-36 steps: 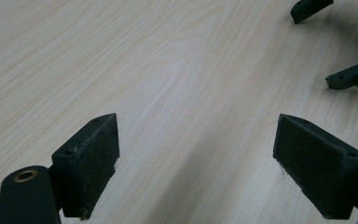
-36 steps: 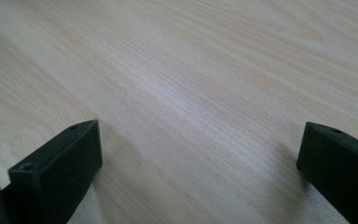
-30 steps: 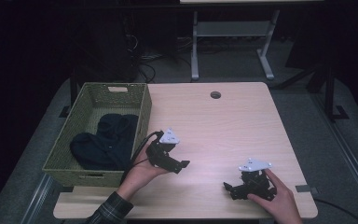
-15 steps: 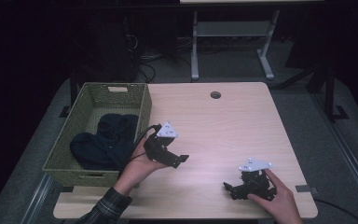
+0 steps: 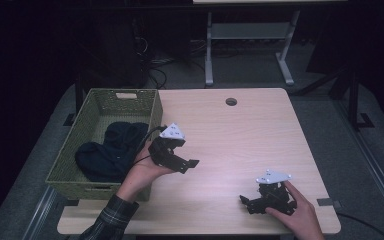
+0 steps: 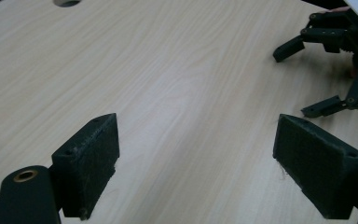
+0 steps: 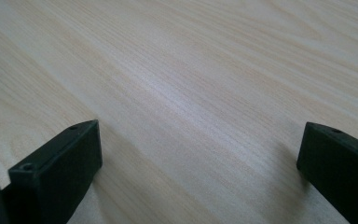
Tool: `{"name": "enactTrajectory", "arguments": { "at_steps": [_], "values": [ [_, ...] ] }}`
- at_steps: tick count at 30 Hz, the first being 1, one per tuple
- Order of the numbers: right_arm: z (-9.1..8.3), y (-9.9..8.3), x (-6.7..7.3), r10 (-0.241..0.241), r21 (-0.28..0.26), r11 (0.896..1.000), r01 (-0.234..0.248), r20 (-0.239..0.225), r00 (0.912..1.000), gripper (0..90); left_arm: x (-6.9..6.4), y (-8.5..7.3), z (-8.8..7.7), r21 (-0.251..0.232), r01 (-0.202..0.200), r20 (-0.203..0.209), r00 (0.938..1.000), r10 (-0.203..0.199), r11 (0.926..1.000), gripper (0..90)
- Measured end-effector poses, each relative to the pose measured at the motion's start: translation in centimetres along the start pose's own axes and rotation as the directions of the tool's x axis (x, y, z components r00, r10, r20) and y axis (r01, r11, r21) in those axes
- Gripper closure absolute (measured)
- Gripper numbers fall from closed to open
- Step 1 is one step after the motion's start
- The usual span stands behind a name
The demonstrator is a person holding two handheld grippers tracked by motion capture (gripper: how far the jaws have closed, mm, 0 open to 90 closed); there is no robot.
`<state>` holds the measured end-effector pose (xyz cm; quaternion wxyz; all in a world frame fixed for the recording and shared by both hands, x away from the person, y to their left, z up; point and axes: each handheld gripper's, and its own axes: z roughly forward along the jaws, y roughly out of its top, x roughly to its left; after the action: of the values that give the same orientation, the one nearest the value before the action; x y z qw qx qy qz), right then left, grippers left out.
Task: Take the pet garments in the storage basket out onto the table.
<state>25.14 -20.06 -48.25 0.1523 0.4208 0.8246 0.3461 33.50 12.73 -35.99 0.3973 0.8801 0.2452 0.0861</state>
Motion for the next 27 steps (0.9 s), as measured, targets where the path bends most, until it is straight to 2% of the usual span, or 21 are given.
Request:
{"name": "enactTrajectory", "arguments": {
  "at_steps": [2,7,11,21,27],
  "values": [
    [0.0,0.0,0.0,0.0,0.0,1.0,0.0,0.0,1.0,0.0,0.2,0.0,-0.5,-0.017,0.015,-0.001,0.9999,-0.015,0.9997,13.9],
    [0.0,0.0,0.0,-0.001,0.0,1.0,0.001,0.0,1.0,0.0,0.9,-0.2,-1.8,-0.029,0.013,-0.012,0.9998,-0.013,0.9995,13.9],
    [0.0,0.0,0.0,-0.001,0.0,1.0,0.001,0.0,1.0,0.0,1.8,-0.6,-2.9,-0.049,0.041,-0.036,0.9984,-0.043,0.998,13.9],
    [0.0,0.0,0.0,-0.001,0.0,1.0,0.001,0.0,1.0,0.0,3.4,-1.6,-4.7,-0.066,0.079,-0.074,0.9937,-0.084,0.9947,13.9],
    [0.0,0.0,0.0,-0.001,0.0,1.0,0.001,0.0,1.0,0.0,4.0,-2.1,-5.5,-0.067,0.088,-0.089,0.9916,-0.094,0.9939,13.9]
  ]
}}
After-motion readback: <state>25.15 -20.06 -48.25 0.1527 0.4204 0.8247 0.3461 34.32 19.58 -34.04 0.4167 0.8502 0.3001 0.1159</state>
